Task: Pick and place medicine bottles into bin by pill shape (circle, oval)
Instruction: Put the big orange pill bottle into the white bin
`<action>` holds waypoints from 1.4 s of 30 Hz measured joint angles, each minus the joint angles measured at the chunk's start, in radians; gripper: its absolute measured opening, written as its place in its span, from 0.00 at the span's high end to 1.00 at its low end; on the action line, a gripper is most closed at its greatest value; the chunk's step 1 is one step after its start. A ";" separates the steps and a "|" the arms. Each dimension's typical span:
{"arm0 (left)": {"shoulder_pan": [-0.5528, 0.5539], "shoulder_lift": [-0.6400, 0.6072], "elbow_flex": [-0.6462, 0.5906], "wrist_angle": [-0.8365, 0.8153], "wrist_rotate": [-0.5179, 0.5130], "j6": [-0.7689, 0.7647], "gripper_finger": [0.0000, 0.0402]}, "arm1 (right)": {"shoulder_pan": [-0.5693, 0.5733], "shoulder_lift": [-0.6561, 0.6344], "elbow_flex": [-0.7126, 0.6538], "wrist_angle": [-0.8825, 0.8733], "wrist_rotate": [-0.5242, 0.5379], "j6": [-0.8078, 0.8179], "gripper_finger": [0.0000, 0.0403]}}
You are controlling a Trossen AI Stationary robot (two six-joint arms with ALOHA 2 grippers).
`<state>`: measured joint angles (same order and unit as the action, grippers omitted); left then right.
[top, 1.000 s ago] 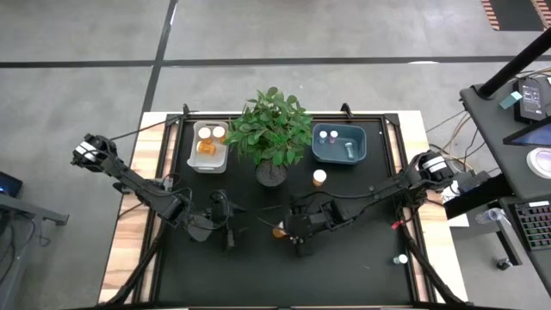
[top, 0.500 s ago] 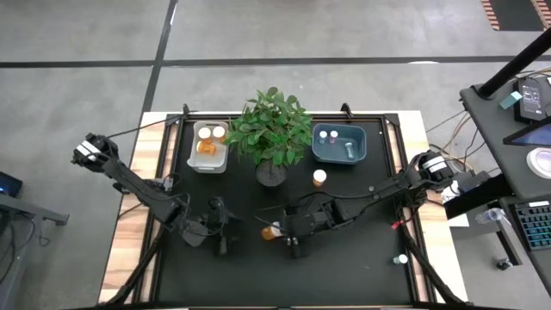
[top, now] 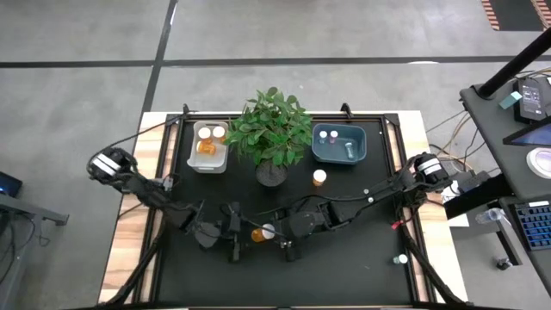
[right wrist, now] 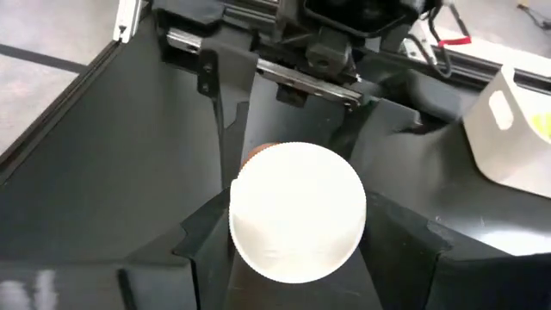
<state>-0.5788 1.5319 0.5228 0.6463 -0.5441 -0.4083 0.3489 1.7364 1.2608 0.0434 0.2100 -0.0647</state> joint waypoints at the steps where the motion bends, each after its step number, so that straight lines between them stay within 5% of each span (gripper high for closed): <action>1: 0.008 0.018 -0.001 0.043 0.013 0.021 0.34 | 0.000 0.000 0.001 0.000 -0.002 0.000 0.49; 6: 0.040 0.069 0.001 0.196 0.115 0.078 0.34 | 0.000 0.001 0.000 -0.008 -0.003 -0.011 0.49; 12: 0.063 0.070 0.002 0.204 0.124 0.085 0.36 | 0.000 0.001 -0.001 -0.015 -0.003 -0.026 0.49; 22: 0.082 0.070 0.001 0.206 0.125 0.102 0.63 | -0.002 0.001 0.001 -0.013 0.007 -0.034 0.49; 42: 0.082 0.070 0.001 0.206 0.123 0.110 0.63 | -0.001 0.001 0.000 -0.009 0.003 -0.033 0.48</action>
<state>-0.4973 1.6024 0.5240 0.8524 -0.4213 -0.2988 0.3481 1.7378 1.2610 0.0341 0.2135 -0.0972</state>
